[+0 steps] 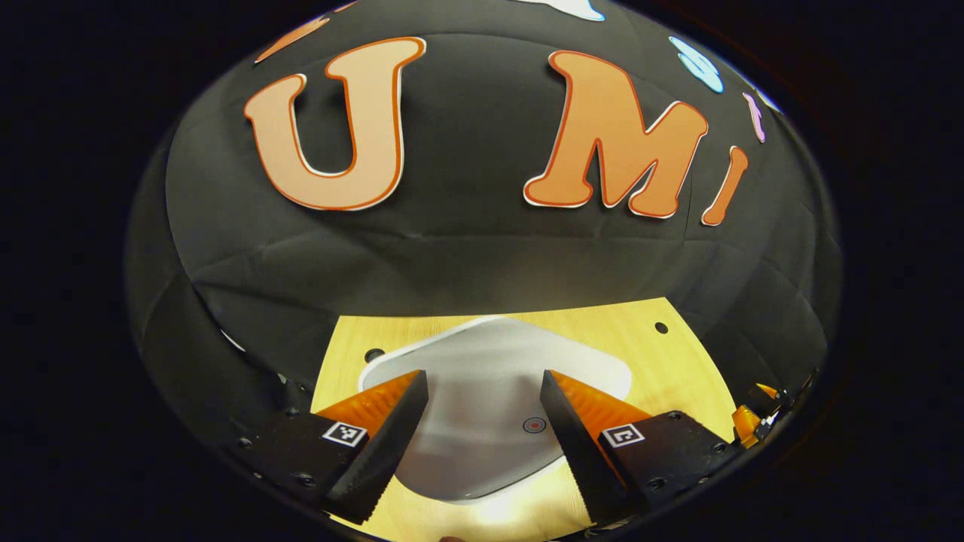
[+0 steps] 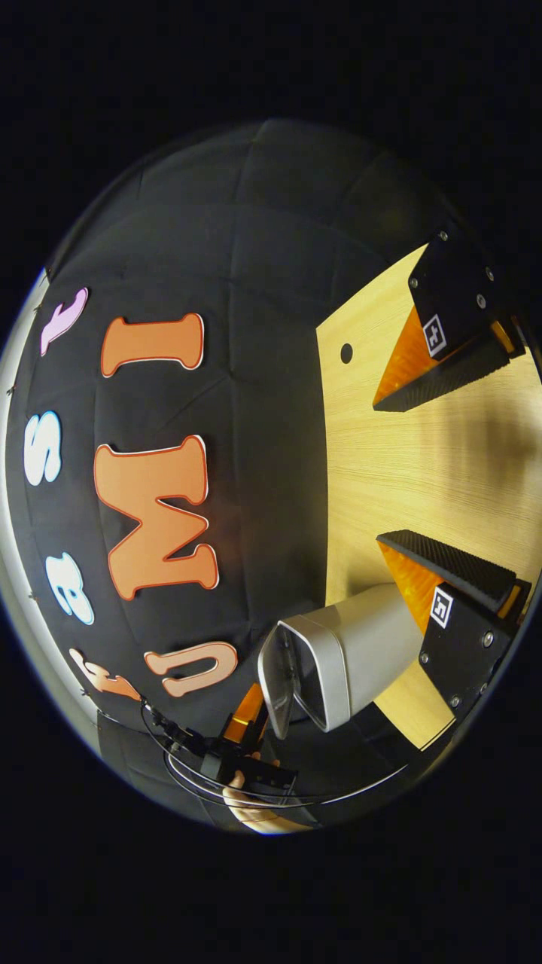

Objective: Press the lid of the desktop garbage bin to open it, pick up the crumpled paper on the desktop and throw it into the bin, then pick up the pop can on the desktop and drop it into the bin, and finally close the garbage bin lid.

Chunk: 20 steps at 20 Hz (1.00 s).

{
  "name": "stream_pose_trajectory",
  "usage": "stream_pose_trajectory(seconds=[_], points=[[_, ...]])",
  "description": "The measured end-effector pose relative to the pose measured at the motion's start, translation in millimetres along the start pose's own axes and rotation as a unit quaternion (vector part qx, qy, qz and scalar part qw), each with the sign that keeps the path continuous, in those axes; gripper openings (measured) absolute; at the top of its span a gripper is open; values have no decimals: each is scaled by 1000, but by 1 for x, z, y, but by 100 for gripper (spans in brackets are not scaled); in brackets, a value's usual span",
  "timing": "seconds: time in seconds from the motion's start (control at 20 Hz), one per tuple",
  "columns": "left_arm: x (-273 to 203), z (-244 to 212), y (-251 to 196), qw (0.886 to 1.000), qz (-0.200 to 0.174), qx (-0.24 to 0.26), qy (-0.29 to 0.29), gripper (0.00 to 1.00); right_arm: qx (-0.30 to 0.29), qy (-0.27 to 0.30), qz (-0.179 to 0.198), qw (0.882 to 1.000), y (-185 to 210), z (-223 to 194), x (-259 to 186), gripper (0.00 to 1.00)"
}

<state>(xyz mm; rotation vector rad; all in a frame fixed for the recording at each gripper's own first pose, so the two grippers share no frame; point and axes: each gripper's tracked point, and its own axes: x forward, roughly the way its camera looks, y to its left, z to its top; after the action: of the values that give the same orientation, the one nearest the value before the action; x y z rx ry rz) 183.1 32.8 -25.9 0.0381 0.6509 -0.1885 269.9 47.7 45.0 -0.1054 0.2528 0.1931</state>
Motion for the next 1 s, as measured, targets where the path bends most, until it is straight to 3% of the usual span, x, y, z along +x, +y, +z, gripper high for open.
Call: stream_pose_trajectory(seconds=[0.2,0.35,0.65,1.0], points=[[9,-38,-7,1000,-7,-10,27,98,0,4,3,1000,-2,-5,-2,95],[16,-59,-6,999,13,32,37,98,-1,4,5,1000,-2,-5,-2,95],[17,-58,-9,998,14,64,-10,99,0,0,11,1000,3,-3,-1,95],[16,-56,-12,998,5,45,-31,97,4,-14,7,1000,2,9,1,95]])
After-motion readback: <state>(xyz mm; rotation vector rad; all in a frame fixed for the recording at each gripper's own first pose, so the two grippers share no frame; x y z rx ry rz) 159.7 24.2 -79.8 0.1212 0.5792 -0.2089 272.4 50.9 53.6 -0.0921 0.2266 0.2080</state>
